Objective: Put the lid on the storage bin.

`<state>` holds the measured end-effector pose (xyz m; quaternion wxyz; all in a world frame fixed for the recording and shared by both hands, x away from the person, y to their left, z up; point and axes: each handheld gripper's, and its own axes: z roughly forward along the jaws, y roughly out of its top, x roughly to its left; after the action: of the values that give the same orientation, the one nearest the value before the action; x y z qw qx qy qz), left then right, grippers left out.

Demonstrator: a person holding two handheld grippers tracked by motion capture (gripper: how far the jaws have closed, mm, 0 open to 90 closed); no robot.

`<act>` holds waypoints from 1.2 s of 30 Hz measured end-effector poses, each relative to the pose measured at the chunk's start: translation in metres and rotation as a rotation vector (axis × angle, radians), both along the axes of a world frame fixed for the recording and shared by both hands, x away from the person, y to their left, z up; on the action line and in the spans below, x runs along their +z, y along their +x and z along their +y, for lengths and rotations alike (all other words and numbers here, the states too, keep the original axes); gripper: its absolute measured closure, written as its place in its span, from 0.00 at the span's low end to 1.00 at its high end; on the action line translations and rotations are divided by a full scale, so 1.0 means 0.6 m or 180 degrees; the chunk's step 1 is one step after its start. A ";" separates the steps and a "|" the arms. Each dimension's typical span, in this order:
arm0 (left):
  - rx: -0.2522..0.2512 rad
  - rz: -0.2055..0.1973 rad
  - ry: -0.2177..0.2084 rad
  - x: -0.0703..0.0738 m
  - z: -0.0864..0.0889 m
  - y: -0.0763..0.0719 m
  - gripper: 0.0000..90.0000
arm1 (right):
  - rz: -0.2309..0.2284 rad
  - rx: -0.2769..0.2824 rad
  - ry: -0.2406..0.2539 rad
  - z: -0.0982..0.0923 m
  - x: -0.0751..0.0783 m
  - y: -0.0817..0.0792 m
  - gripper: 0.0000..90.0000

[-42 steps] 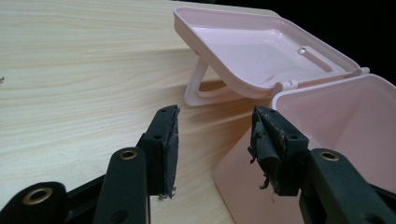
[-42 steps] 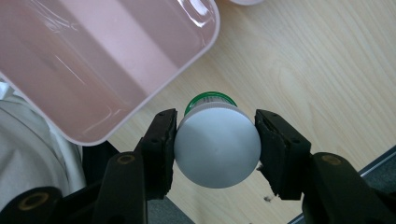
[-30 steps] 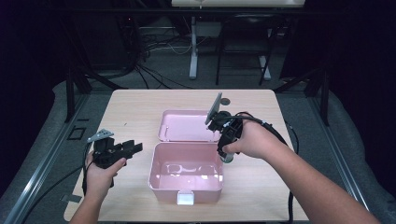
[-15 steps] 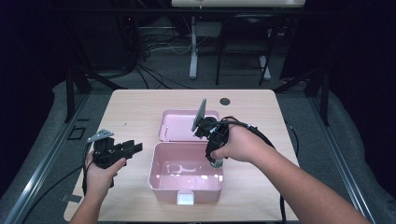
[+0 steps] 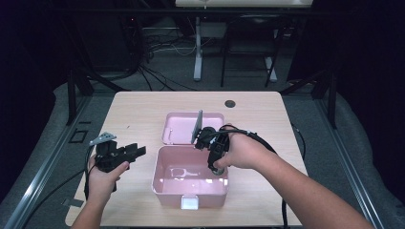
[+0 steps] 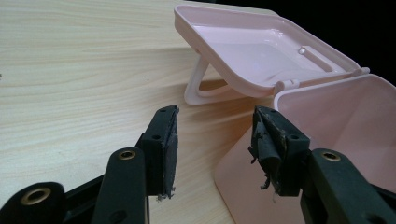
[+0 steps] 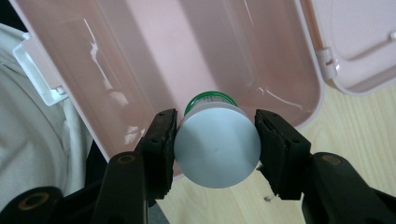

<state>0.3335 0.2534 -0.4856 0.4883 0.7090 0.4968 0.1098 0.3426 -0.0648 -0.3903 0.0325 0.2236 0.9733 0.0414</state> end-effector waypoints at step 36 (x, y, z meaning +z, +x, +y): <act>0.0011 0.0018 0.0000 -0.002 0.002 0.001 0.57 | -0.0017 0.0930 -0.0155 0.009 -0.069 -0.003 0.56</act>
<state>0.3343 0.2548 -0.4870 0.4868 0.7085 0.4993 0.1086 0.3406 -0.0592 -0.4314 0.0341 0.0786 0.9961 0.0226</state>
